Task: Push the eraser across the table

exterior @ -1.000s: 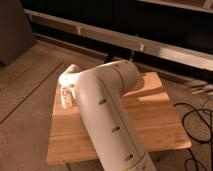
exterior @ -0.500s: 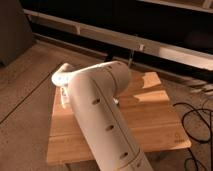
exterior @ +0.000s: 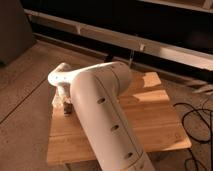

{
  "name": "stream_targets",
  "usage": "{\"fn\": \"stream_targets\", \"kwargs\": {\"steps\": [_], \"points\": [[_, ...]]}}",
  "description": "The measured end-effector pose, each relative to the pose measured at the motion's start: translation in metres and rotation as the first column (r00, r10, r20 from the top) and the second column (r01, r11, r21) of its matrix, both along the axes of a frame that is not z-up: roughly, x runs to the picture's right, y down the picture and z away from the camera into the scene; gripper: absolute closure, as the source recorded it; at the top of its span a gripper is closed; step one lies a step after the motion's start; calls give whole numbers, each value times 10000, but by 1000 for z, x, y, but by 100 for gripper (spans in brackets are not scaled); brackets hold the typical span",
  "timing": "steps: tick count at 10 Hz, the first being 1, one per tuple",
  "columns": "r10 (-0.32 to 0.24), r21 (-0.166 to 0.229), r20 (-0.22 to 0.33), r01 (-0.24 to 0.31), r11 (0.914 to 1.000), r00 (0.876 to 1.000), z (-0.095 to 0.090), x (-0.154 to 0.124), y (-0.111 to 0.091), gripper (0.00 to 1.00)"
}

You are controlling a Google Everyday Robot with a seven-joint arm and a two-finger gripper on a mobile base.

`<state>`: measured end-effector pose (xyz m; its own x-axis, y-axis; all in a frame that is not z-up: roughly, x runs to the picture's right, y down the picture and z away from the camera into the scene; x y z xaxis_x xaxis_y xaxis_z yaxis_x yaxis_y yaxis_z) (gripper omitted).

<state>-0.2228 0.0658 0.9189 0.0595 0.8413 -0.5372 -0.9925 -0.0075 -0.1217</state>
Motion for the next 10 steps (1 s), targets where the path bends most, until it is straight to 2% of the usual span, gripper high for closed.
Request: {"fn": "stream_targets", "kwargs": {"steps": [2, 5, 6, 8, 9, 10], "points": [[611, 340, 149, -615, 9975, 9980, -5, 11, -14, 100], [779, 616, -149, -768, 9951, 9968, -8, 52, -23, 100], [584, 698, -295, -562, 9960, 9979, -5, 67, -25, 100], [182, 831, -333, -154, 9964, 9993, 1, 77, -30, 100], [52, 1054, -300, -20, 9944, 9995, 6, 80, -37, 100], [-64, 1475, -147, 85, 9890, 9999, 13, 79, -51, 100]]}}
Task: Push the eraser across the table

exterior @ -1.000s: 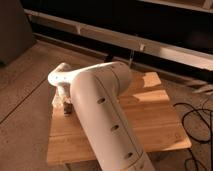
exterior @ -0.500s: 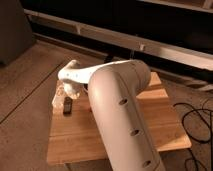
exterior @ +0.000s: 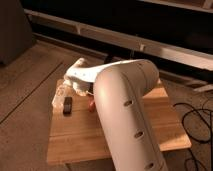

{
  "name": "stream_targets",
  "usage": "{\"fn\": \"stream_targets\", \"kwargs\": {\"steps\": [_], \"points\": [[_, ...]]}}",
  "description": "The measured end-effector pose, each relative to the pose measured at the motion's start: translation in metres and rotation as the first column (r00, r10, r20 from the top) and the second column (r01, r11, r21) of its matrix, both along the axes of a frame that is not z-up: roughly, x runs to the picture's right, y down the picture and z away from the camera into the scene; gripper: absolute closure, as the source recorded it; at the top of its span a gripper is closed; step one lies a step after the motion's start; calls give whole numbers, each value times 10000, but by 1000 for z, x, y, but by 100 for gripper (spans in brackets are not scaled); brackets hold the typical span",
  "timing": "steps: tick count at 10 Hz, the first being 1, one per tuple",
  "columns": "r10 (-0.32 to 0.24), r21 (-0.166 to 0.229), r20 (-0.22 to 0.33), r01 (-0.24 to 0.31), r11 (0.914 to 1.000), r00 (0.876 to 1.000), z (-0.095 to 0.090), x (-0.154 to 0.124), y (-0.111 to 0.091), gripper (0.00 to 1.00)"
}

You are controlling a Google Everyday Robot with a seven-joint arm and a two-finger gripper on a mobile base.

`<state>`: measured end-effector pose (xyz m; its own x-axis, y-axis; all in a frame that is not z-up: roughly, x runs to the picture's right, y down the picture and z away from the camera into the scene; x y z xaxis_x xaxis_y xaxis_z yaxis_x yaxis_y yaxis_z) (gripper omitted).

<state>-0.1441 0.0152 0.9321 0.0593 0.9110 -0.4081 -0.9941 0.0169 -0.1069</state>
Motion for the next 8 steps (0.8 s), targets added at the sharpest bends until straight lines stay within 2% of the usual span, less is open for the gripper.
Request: {"fn": "stream_targets", "kwargs": {"steps": [3, 5, 7, 8], "points": [[-60, 551, 682, 22, 9985, 9977, 18, -20, -11, 100], [221, 537, 1234, -290, 9981, 9921, 27, -37, -7, 100], [509, 574, 1950, -632, 9964, 9795, 30, -58, -10, 100], [527, 600, 2116, -668, 9960, 9759, 30, -62, -11, 100]]}}
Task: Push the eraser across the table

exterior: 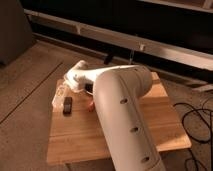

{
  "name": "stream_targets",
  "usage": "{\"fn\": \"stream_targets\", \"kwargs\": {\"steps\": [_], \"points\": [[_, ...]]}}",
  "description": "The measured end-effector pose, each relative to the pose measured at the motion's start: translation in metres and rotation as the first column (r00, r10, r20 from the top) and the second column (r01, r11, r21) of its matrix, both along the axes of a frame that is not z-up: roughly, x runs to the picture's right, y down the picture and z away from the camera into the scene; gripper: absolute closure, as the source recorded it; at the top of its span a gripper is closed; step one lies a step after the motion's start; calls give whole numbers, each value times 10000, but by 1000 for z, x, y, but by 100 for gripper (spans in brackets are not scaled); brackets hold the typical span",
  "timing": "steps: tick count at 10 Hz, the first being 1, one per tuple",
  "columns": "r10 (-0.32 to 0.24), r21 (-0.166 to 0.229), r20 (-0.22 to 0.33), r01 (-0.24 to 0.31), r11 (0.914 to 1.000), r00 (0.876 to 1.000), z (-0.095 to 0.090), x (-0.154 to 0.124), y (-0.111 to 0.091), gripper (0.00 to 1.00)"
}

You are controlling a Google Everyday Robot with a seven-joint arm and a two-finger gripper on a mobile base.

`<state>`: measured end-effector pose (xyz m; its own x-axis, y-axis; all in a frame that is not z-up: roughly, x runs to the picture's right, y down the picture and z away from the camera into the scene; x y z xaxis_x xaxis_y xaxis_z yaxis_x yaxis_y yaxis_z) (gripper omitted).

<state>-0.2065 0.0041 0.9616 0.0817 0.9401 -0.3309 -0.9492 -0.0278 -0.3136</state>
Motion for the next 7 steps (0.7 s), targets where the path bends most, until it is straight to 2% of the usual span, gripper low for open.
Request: {"fn": "stream_targets", "kwargs": {"steps": [3, 7], "points": [[80, 80, 763, -86, 9999, 9971, -1, -11, -5, 100], [464, -309, 1185, -430, 9986, 9919, 7, -8, 8, 100]]}}
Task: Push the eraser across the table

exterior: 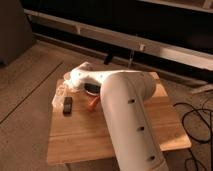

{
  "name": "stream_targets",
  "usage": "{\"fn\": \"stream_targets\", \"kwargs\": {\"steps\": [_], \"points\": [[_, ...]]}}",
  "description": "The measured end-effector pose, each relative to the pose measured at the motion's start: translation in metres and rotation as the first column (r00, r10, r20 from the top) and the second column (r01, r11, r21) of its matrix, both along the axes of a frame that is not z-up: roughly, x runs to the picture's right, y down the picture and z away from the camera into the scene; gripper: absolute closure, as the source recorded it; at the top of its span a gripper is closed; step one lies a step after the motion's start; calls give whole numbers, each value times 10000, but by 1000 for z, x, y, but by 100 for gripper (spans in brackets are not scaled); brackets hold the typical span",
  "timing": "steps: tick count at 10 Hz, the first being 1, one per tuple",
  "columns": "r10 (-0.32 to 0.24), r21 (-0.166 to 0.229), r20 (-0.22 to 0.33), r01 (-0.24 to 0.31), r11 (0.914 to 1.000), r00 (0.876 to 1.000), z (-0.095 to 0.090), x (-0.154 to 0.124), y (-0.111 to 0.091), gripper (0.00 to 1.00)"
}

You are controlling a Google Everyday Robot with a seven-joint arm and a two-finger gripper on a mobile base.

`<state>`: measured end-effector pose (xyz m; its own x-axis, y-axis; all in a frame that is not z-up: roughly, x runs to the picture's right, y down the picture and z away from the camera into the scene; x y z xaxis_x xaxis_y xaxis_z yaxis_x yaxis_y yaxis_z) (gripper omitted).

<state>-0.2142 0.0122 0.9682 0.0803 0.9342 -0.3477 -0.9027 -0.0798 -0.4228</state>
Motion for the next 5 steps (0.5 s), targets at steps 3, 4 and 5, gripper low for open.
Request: {"fn": "stream_targets", "kwargs": {"steps": [3, 4, 5], "points": [[240, -95, 320, -237, 9997, 9992, 1, 0, -1, 100], [177, 43, 352, -179, 9998, 9992, -2, 2, -9, 100], [-20, 186, 272, 15, 9998, 9996, -6, 4, -15, 100]]}}
